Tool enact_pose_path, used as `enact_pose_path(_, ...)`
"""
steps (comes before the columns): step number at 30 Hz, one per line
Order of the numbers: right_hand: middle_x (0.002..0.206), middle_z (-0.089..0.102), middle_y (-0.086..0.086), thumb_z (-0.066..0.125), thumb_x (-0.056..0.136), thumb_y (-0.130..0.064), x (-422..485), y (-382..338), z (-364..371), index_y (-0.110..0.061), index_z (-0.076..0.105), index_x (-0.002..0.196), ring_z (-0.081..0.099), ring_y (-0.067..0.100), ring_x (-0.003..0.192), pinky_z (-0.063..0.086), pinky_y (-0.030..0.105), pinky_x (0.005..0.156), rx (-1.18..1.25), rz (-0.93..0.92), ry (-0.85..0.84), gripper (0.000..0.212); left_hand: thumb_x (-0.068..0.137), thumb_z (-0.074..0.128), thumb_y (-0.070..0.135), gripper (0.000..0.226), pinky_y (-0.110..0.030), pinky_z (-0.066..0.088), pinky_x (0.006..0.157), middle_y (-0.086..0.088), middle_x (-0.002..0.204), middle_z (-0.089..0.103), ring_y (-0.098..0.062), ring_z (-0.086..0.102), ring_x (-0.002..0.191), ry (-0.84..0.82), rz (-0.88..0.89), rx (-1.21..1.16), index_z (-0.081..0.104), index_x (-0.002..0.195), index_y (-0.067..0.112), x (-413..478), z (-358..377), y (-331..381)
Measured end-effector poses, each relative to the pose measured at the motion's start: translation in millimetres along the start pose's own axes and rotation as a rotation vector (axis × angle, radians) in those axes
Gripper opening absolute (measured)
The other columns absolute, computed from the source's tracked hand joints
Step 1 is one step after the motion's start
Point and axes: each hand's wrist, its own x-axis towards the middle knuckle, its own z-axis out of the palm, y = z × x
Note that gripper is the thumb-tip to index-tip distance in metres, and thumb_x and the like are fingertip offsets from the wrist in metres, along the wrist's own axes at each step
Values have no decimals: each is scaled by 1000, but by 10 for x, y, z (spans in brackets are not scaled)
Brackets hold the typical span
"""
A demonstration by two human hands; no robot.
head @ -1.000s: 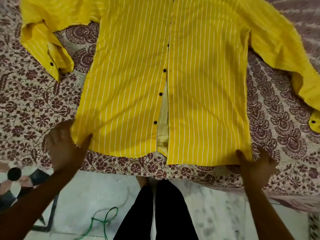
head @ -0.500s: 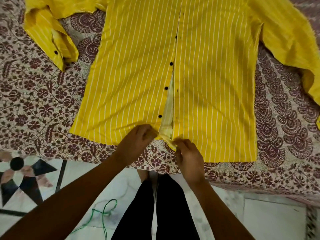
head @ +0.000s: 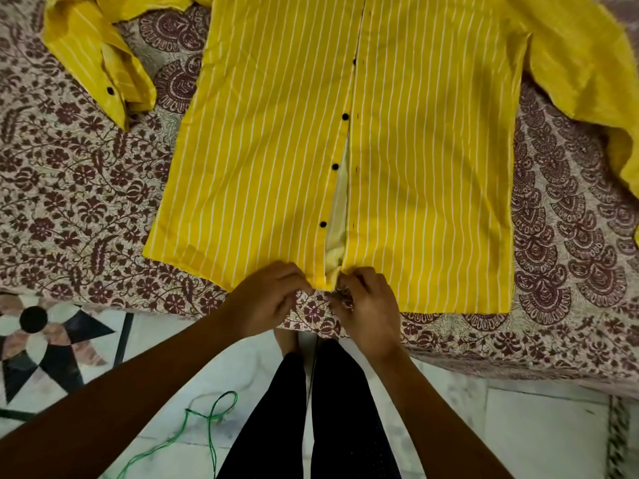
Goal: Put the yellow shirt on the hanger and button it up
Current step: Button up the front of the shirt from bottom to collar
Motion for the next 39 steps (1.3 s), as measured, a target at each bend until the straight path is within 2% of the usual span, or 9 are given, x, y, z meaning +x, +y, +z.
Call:
enact_pose_path(4, 88, 62, 5, 49, 79, -14, -46, 48, -44, -15, 69, 80, 64, 22, 75, 51, 26, 53, 59, -24, 46, 20, 73, 41, 5, 34, -30, 44, 59, 0, 82, 62, -21, 59, 70, -226, 111, 165, 56, 99, 21, -103, 55, -82)
enact_pose_path(9, 102, 57, 6, 62, 79, -30, -103, 79, -64, -24, 57, 112, 57, 23, 87, 51, 29, 66, -81, -44, -25, 34, 87, 52, 22, 30, -31, 37, 79, -3, 111, 57, -21, 49, 99, 48, 114, 348, 53, 117, 20, -158, 202, -42)
enact_pose_path(13, 104, 57, 8, 77, 73, -26, 9, 10, 29, -23, 63, 105, 58, 29, 88, 52, 33, 68, -123, 46, -31, 36, 84, 54, 34, 41, -31, 42, 78, -3, 109, 58, -21, 52, 96, 100, 16, 432, 48, 122, 19, 3, 303, 35)
enact_pose_path(19, 89, 64, 10, 74, 65, 1, 181, 84, -15, -14, 67, 90, 62, 32, 72, 50, 31, 55, -56, 19, -72, 30, 82, 43, 21, 25, -25, 38, 62, 0, 86, 64, -21, 61, 69, 160, 1, 360, 58, 102, 20, 181, 203, 91)
enact_pose_path(23, 82, 61, 8, 49, 71, -15, 172, 92, -166, -13, 65, 79, 61, 26, 65, 44, 21, 49, -8, -64, 2, 18, 86, 43, 18, 18, -29, 42, 61, -2, 86, 63, -21, 61, 71, 133, 73, 316, 52, 102, 21, 104, 193, 47)
enact_pose_path(27, 88, 61, 6, 70, 61, -3, -23, 97, -170, -17, 65, 81, 62, 27, 70, 47, 26, 47, -32, -128, -158, 25, 89, 51, 28, 21, -30, 45, 65, -1, 89, 62, -20, 57, 78, 35, 133, 213, 63, 104, 20, -5, 272, 44)
enact_pose_path(30, 88, 64, 0, 67, 74, -25, -30, 67, -239, -21, 65, 90, 64, 20, 74, 48, 28, 55, 118, 40, -191, 16, 91, 52, 34, 23, -27, 43, 63, 2, 82, 64, -15, 55, 73, -8, 166, 144, 67, 100, 20, -23, 290, 108)
enact_pose_path(35, 88, 66, 5, 62, 86, -21, 362, -81, -357, -13, 66, 94, 64, 17, 78, 53, 35, 68, 392, 286, 120, 13, 93, 46, 24, 25, -27, 47, 69, -7, 92, 67, -13, 57, 81, 401, -320, -171, 65, 102, 10, 370, 158, 207)
enact_pose_path(39, 101, 64, 10, 64, 84, -20, 767, -148, -157, -11, 63, 100, 61, 28, 91, 40, 29, 67, 282, 457, -74, 18, 92, 55, 15, 19, -38, 52, 77, -13, 98, 69, -27, 65, 90, 445, -588, -196, 64, 107, 7, 801, 94, 129)
